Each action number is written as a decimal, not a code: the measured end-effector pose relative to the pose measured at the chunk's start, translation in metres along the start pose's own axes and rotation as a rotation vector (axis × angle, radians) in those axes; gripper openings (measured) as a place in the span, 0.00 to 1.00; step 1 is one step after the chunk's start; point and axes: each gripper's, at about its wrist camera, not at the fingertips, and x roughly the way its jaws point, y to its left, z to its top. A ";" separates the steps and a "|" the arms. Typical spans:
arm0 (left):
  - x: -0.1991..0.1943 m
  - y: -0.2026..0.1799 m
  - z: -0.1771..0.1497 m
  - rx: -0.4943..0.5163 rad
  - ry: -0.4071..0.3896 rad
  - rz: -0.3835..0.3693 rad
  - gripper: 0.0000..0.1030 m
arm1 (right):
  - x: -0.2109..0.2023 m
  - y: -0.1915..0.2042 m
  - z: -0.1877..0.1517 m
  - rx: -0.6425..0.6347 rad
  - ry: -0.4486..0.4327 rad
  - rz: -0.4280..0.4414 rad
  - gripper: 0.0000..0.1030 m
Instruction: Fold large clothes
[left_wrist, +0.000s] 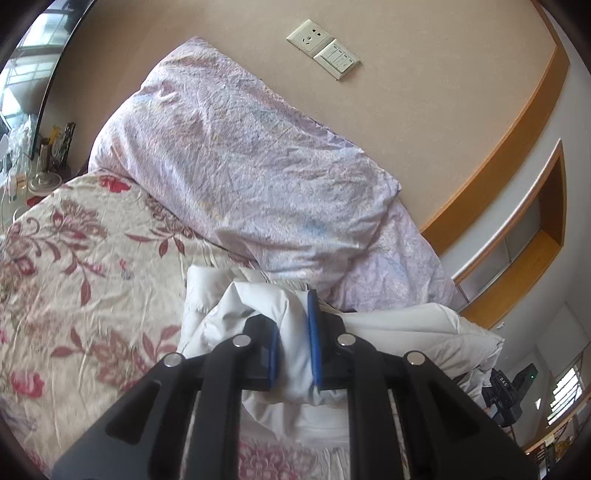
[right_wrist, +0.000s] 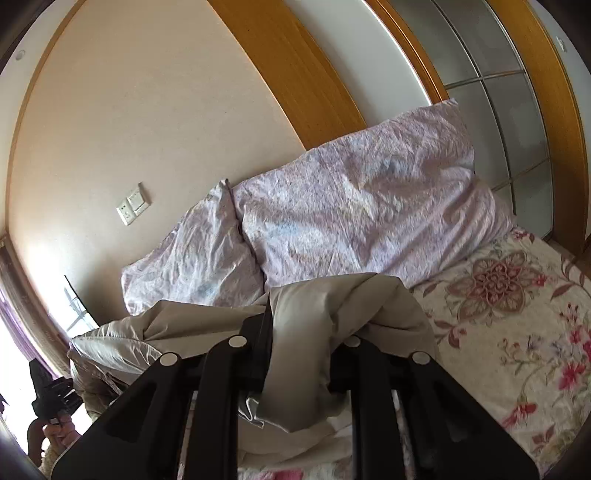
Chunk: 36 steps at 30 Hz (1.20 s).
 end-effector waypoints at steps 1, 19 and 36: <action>0.013 -0.001 0.006 0.006 -0.006 0.022 0.13 | 0.016 0.005 0.004 -0.016 -0.007 -0.034 0.17; 0.178 0.040 0.022 -0.039 0.008 0.208 0.41 | 0.204 -0.039 -0.015 0.185 0.185 -0.290 0.37; 0.126 -0.062 -0.018 0.386 -0.117 0.291 0.97 | 0.109 -0.006 0.000 -0.049 -0.166 -0.274 0.85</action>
